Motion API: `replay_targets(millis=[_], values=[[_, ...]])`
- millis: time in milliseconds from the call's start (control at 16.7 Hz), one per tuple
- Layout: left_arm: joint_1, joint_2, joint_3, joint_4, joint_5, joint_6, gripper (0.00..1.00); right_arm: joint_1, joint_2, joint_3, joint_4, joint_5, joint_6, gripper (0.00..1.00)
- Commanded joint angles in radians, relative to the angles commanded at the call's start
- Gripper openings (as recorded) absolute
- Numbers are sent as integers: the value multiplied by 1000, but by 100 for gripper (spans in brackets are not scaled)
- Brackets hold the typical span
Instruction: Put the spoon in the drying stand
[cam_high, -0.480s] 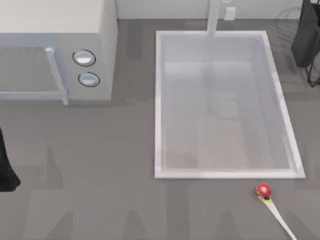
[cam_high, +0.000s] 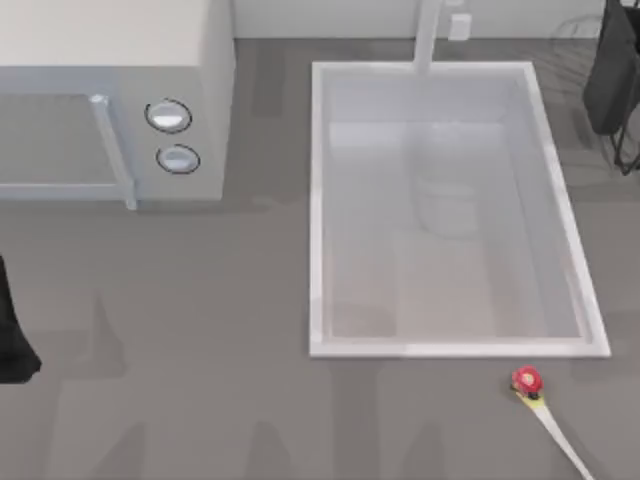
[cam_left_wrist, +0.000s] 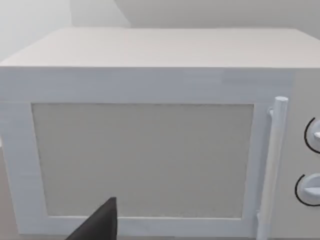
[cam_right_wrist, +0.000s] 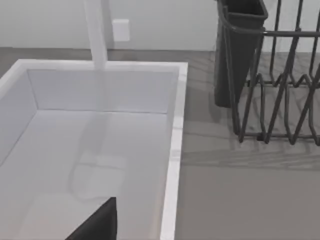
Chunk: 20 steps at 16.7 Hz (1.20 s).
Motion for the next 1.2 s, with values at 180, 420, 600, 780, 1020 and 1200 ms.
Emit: replay_targets(millis=[180, 420, 600, 780, 1020, 1200], values=[[0, 0, 0, 0, 0, 0, 100, 89, 255, 154, -179, 2, 25, 100], [0, 0, 0, 0, 0, 0, 100, 221, 645, 367, -439, 2, 58, 100], [0, 0, 0, 0, 0, 0, 100, 313, 883, 514, -614, 0, 81, 100], [0, 0, 0, 0, 0, 0, 100, 385, 1070, 638, -750, -1, 100, 100], [0, 0, 0, 0, 0, 0, 100, 439, 1206, 733, -848, -1, 115, 100], [0, 0, 0, 0, 0, 0, 100, 443, 1215, 740, -855, 0, 116, 100]])
